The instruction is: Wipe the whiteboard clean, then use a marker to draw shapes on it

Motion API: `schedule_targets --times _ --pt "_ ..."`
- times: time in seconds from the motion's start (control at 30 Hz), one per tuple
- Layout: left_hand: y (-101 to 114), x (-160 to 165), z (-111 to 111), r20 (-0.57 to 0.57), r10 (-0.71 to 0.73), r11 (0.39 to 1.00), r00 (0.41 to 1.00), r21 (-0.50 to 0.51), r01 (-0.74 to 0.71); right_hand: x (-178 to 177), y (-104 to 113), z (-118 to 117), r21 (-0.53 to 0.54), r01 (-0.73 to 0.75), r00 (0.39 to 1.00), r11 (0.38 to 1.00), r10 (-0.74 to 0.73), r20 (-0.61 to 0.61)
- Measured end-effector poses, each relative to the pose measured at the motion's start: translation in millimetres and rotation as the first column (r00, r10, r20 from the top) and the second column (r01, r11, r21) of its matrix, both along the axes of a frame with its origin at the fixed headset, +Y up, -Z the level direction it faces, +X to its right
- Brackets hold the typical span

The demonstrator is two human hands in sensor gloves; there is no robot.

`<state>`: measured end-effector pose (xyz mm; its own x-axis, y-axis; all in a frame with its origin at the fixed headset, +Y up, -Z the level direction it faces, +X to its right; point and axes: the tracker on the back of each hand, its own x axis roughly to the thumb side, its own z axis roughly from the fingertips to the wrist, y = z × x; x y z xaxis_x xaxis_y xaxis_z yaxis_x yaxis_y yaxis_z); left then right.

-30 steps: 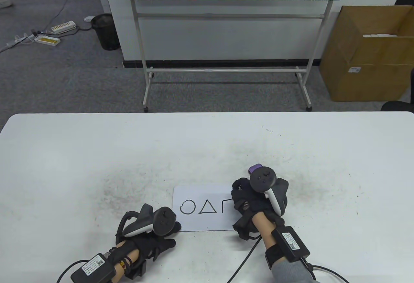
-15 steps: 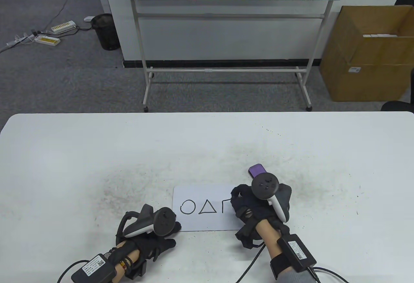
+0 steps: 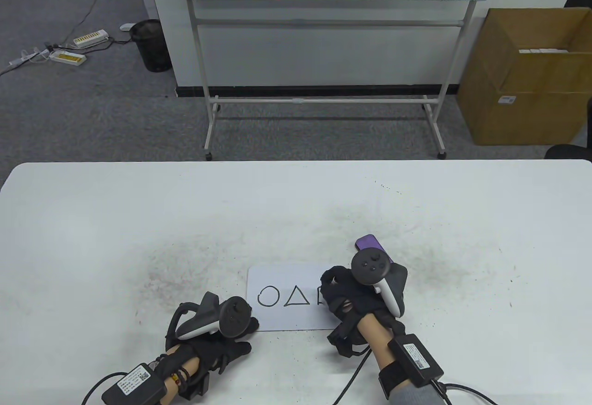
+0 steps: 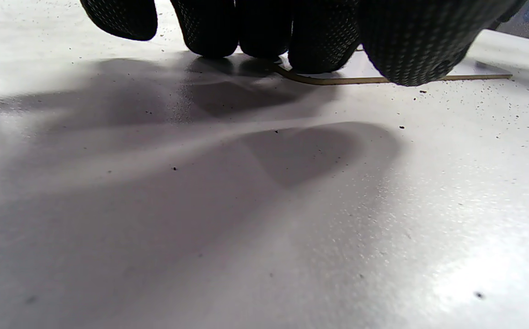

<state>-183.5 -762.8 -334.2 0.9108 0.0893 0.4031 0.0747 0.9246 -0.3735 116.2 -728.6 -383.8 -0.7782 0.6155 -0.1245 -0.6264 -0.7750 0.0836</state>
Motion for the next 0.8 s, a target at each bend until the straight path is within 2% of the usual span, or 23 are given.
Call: schedule_targets --times 0.17,0.33,0.4,0.5,0.57,0.63,0.73,0.8 --pt "0 0 0 0.0 0.0 1.0 1.0 0.0 0.0 15 -1 4 -0.009 0.02 0.999 1.0 -0.02 0.043" --pt "0 0 0 0.0 -0.001 1.0 1.0 0.006 0.001 15 -1 7 0.003 0.015 0.999 1.0 -0.015 0.047" --pt "-1 0 1 0.004 0.008 1.0 1.0 0.021 -0.009 18 3 11 0.055 0.026 0.999 0.998 -0.028 0.038" --pt "1 -2 1 0.023 0.027 0.999 0.999 0.018 -0.027 26 14 19 0.13 0.186 0.979 0.974 -0.195 0.06" --pt "7 -7 -1 0.009 0.11 0.994 0.994 0.003 -0.11 31 22 27 0.172 0.241 0.965 0.955 -0.255 0.059" --pt "20 -12 -1 -0.025 0.179 0.983 0.983 0.052 -0.178 35 23 33 0.195 0.273 0.956 0.942 -0.288 0.049" --pt "46 -27 -2 -0.092 0.25 0.945 0.964 0.24 -0.222 42 17 40 0.216 0.367 0.923 0.905 -0.384 0.039" --pt "59 -42 -3 -0.153 0.27 0.912 0.951 0.356 -0.202 47 13 41 0.235 0.434 0.891 0.87 -0.453 0.03"
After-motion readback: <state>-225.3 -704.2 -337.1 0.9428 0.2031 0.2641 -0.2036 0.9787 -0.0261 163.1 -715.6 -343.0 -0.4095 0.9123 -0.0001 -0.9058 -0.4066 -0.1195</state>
